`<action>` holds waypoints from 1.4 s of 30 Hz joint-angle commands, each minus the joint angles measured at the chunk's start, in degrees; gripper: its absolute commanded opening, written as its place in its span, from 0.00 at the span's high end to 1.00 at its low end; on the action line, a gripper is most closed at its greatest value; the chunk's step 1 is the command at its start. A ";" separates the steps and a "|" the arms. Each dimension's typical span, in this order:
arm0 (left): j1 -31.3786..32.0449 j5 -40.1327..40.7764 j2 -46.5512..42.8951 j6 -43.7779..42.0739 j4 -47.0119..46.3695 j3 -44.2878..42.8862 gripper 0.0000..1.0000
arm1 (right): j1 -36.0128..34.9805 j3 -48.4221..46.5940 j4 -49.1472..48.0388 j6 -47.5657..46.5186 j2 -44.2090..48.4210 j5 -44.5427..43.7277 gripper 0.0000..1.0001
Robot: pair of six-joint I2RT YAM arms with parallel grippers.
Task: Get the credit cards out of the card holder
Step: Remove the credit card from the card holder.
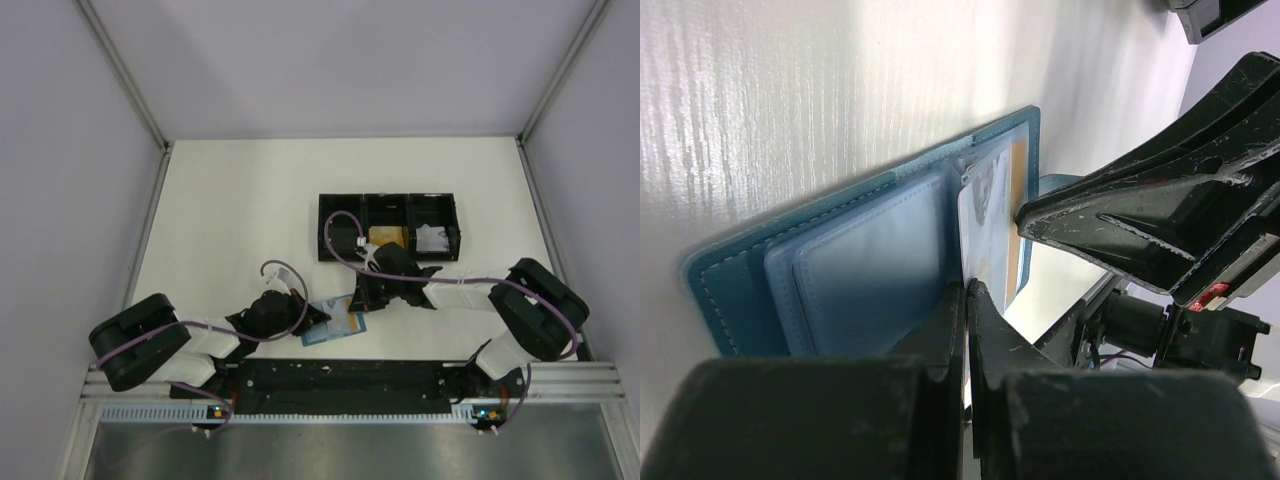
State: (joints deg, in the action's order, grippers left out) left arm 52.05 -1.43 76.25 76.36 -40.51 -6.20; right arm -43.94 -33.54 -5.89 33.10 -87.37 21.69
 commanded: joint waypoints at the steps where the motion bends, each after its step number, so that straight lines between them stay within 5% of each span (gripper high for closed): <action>1: -0.02 0.90 -0.40 -1.47 1.75 0.58 1.00 | 0.53 0.76 0.36 -1.64 3.34 -1.48 1.00; 16: 0.07 0.64 -0.05 -2.97 3.16 -1.01 1.00 | -0.62 -2.67 -4.31 -1.73 -0.60 5.02 1.00; 42: -0.02 3.71 -3.03 0.10 3.33 2.76 1.00 | -0.62 -6.27 11.34 -5.06 -8.07 -1.74 1.00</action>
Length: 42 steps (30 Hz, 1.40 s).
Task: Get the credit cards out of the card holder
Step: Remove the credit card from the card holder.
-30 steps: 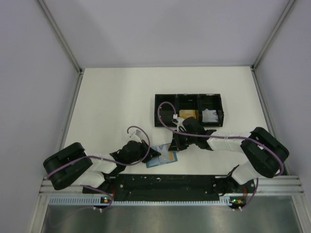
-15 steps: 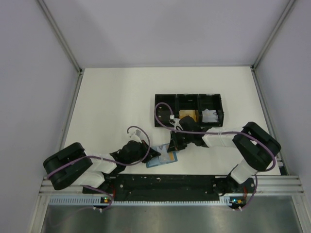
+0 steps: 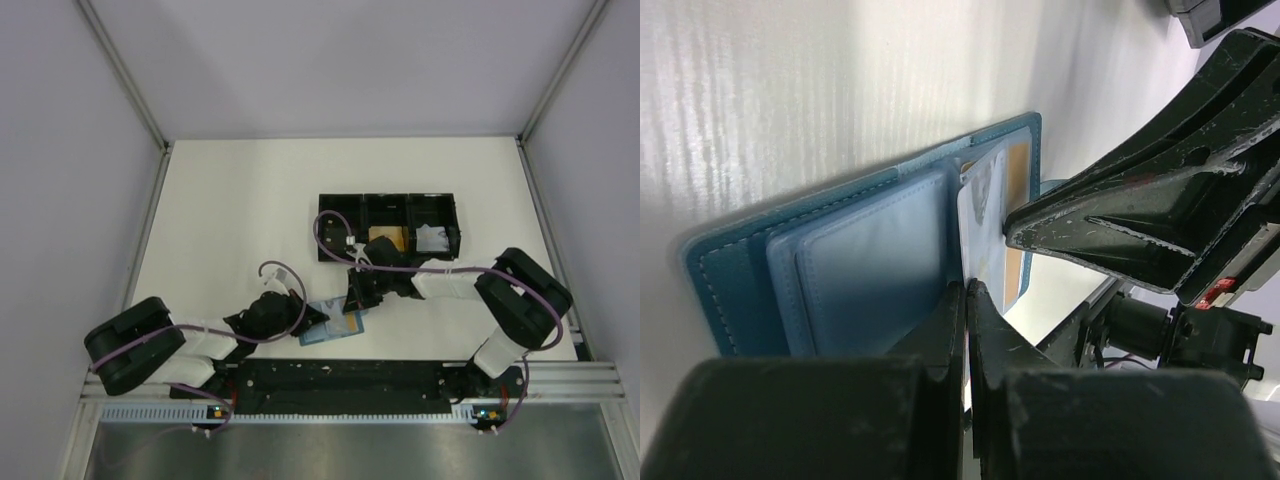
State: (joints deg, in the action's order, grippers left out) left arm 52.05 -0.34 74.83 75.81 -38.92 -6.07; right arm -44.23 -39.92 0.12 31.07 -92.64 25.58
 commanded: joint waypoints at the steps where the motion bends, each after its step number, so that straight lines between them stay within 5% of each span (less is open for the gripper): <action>1: -0.11 2.88 -1.96 1.00 1.74 2.90 1.00 | -0.33 0.19 5.42 -2.95 -3.07 -5.72 1.00; 24: -0.46 8.78 -19.01 1.10 15.98 8.09 1.00 | -0.33 1.25 1.56 -3.38 -1.50 -3.71 1.00; 30: -0.46 7.02 -12.88 -5.14 11.95 2.29 1.00 | -0.95 0.90 -4.33 -2.68 5.27 0.07 0.98; 42: -0.46 1.92 -2.84 -4.97 2.79 0.70 0.98 | -2.53 -2.79 -8.73 -1.89 -0.43 3.95 0.95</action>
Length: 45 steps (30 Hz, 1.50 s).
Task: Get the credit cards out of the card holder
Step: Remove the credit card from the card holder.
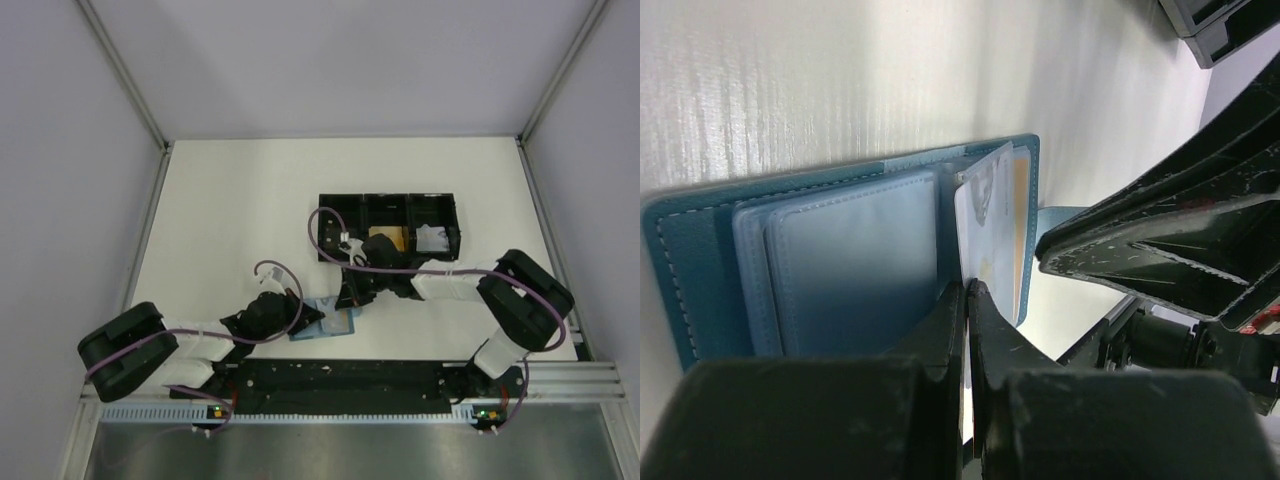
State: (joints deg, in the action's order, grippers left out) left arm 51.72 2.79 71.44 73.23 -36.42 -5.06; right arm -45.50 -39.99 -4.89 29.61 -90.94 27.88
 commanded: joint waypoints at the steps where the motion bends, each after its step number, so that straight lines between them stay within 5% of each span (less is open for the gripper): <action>1: -0.13 -1.12 0.28 -2.57 0.65 -0.30 0.98 | -1.18 -2.73 -3.90 -0.34 -2.58 1.57 0.95; 12: -0.22 1.08 -4.11 -0.02 2.15 2.60 0.84 | -1.18 -2.82 1.81 -1.22 -5.92 -3.44 0.96; 31: -0.40 -0.76 -4.11 3.94 -7.69 7.87 0.90 | -1.09 -2.73 1.98 -1.22 -6.10 -3.53 0.97; 45: -0.40 0.46 -9.56 4.82 -7.61 10.33 0.83 | -0.82 -2.46 1.98 -1.30 -6.18 -3.80 0.97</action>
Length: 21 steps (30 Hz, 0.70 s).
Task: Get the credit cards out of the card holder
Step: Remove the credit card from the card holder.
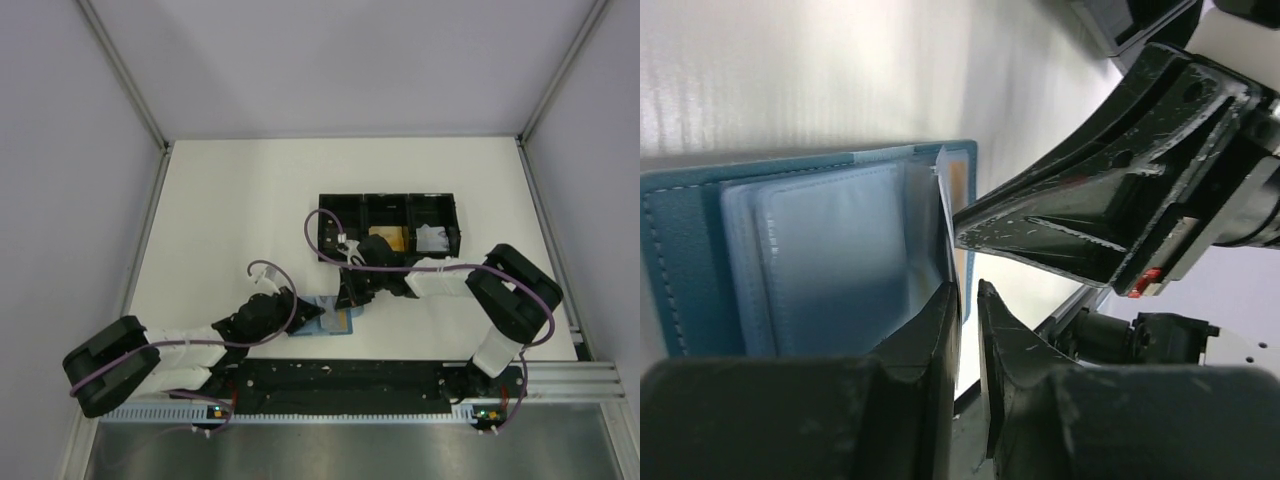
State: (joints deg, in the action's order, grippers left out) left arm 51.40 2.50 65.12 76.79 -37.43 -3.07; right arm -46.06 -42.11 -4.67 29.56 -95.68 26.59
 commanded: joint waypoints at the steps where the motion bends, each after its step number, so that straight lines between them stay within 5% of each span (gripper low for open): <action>1: -0.07 0.84 -3.68 1.17 -6.08 8.17 0.84 | -0.25 -0.34 1.77 -1.35 -1.35 -2.42 0.97; 8: -0.07 0.40 -3.34 0.11 -3.70 6.76 1.00 | -0.34 -0.34 1.94 -1.26 -1.44 -2.59 0.97; 14: -0.16 0.75 -4.56 1.51 -1.87 7.73 1.00 | 0.01 -0.78 3.96 -1.61 -2.32 -4.00 0.97; 21: -0.16 5.14 -15.44 2.83 11.13 9.22 1.00 | 0.18 -1.13 6.16 -1.88 -3.02 -5.14 0.97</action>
State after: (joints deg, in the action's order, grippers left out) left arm 51.35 4.38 56.36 77.56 -28.47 -2.76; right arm -45.98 -42.87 -3.73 29.61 -96.23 26.35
